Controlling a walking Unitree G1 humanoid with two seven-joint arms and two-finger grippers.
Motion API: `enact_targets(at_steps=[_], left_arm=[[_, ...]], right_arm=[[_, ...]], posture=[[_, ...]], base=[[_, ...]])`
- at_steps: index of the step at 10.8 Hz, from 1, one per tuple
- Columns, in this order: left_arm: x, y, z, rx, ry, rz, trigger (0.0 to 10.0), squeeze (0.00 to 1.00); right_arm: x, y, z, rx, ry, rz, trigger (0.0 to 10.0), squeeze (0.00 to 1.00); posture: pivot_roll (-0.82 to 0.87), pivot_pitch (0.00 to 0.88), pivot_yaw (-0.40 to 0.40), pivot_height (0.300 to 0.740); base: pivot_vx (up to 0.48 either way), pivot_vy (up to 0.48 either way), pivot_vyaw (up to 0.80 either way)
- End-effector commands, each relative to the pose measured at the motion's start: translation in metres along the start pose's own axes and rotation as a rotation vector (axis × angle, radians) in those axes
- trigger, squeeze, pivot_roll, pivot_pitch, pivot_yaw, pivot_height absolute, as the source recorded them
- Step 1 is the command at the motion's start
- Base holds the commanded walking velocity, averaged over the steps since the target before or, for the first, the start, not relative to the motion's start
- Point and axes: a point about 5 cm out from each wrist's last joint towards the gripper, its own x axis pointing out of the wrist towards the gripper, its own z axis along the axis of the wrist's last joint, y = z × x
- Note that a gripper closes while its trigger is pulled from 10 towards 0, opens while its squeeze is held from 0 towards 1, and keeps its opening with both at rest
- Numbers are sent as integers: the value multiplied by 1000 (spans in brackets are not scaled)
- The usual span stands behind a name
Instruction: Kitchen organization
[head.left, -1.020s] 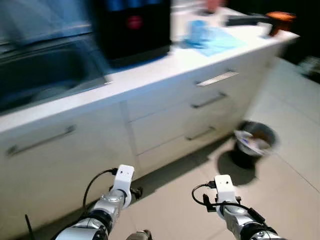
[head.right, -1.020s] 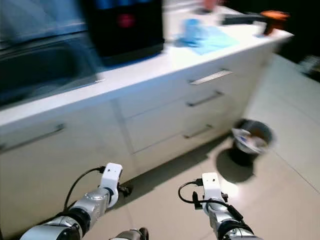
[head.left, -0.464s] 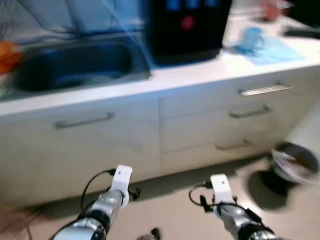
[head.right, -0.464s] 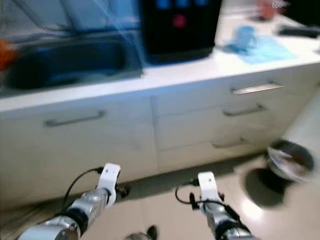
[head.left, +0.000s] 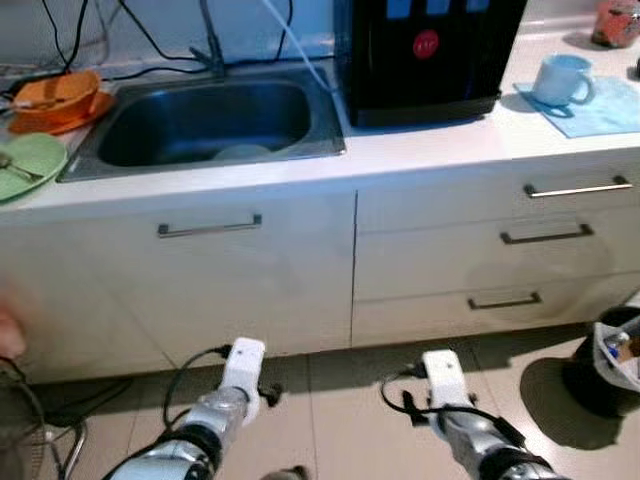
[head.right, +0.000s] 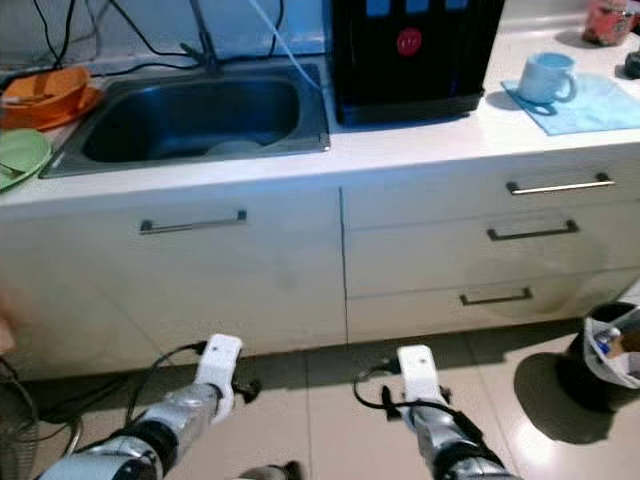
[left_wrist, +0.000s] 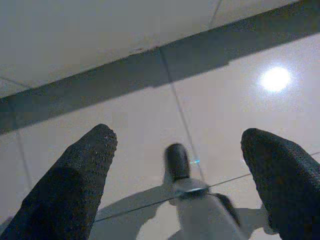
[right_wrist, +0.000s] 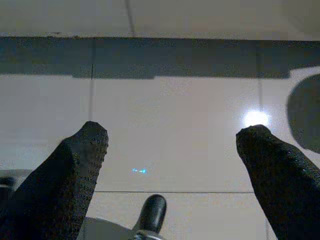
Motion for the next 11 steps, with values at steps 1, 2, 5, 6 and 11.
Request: enact_targets(at_steps=[1,2,5,6,11], left_arm=[[-1,7,-2,6,12,24,10000,0],[-1,7,-2,8,14,25,10000,0],[-1,8,-3,10,17,29,10000,0],[-1,8,-4,12,18,30,10000,0],[-1,9,-1,11,19,36,10000,0]], right_arm=[[0,4,0,18,3,10,10000,0],[0,4,-1,19,6,11,10000,0],[0,3,-4,10,15,14,10000,0],[0,3,-4,9,15,14,10000,0],[0,4,-1,-22,-2,20,10000,0]], posture=[[86,0,63,740],[86,0,63,740],[87,0,64,740],[87,0,66,740],[91,0,62,740]], base=[[0,382,0],[0,428,0],[0,455,0],[0,454,0],[0,446,0]])
